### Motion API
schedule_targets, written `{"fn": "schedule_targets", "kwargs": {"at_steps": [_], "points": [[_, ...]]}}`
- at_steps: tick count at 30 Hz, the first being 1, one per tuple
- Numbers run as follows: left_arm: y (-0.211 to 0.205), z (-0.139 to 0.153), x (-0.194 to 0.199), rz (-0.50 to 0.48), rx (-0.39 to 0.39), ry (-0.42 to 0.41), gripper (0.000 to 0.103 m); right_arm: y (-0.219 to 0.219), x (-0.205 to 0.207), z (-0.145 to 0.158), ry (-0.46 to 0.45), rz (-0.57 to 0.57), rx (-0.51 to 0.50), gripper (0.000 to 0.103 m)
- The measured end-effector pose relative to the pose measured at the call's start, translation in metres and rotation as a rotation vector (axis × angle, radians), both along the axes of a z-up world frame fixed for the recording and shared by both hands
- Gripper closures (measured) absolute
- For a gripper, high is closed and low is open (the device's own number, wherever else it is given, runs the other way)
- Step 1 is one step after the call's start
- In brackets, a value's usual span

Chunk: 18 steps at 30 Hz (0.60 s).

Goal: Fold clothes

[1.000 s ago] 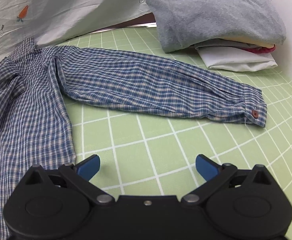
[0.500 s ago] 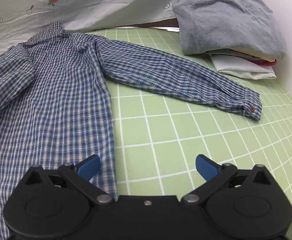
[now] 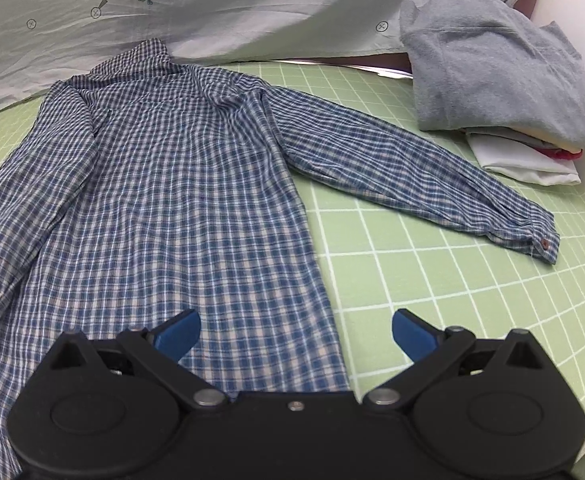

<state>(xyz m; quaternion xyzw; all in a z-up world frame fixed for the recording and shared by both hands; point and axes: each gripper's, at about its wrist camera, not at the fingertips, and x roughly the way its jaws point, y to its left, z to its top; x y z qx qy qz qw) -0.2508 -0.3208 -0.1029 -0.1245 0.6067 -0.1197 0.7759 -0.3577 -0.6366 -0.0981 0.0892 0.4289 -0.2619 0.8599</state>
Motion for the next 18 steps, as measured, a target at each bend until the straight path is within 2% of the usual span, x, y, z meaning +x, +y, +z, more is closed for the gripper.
{"fn": "schedule_targets", "kwargs": {"at_steps": [3,6,9,13,18], "points": [[-0.001,0.001,0.001,-0.049,0.027,0.012,0.036,-0.002,0.013,0.002,-0.013,0.004,0.003,0.0],[0.005,0.009,0.001,-0.053,0.026,-0.019,0.034,-0.014,0.028,0.003,-0.046,-0.027,0.023,0.0],[0.014,0.023,0.003,-0.012,0.023,-0.087,0.027,-0.028,0.043,0.003,-0.082,-0.063,0.046,0.0],[0.018,0.039,0.011,0.057,0.016,-0.174,0.021,-0.053,0.054,0.005,-0.144,-0.114,0.053,0.0],[0.015,0.047,0.025,0.131,0.035,-0.212,0.017,-0.094,0.054,0.003,-0.192,-0.197,0.074,0.0]]}}
